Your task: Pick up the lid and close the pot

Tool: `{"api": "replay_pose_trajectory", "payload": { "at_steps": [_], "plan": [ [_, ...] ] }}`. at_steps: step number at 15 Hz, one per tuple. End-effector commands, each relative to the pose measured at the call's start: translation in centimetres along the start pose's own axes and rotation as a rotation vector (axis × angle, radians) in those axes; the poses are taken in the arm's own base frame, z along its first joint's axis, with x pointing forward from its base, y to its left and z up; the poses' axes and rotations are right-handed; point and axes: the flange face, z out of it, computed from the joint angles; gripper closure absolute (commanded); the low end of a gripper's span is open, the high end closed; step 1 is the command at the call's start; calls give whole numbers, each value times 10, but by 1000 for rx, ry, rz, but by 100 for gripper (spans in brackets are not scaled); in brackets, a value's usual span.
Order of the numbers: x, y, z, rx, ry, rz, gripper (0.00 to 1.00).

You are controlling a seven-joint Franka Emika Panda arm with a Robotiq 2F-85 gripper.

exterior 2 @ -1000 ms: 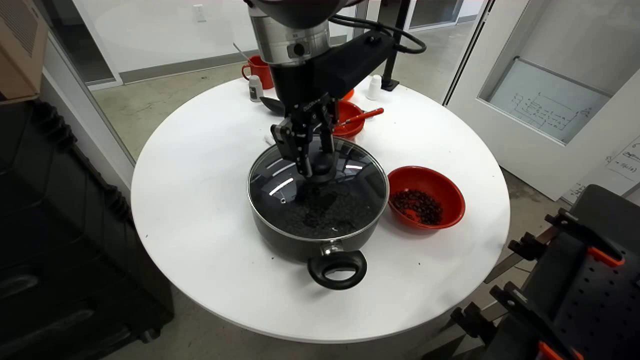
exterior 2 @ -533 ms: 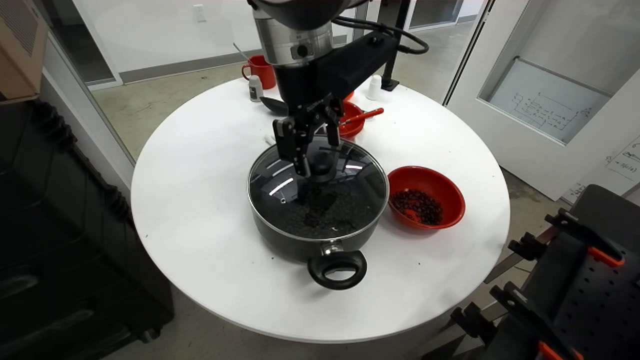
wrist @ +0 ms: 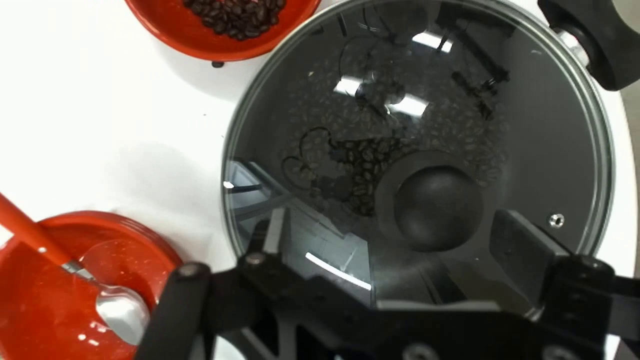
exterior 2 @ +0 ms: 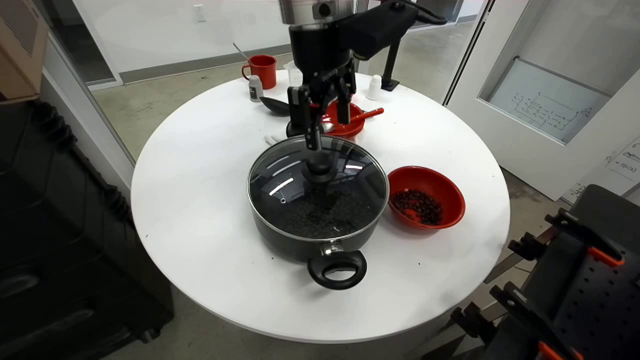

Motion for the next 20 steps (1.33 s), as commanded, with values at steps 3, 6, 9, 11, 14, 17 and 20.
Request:
{"api": "replay_pose_trajectory", "payload": {
  "at_steps": [3,6,9,11,14,17,20],
  "plan": [
    [-38,17,-62,45,55,-47,0],
    [-55,23,-99,79,78,-67,0],
    [-69,27,-135,121,123,-36,0],
    [-80,31,-157,153,182,37,0],
    [-99,38,-181,189,262,157,0],
    [-90,40,-182,172,240,125,0],
    [-95,40,-182,173,244,136,0]
  ]
}}
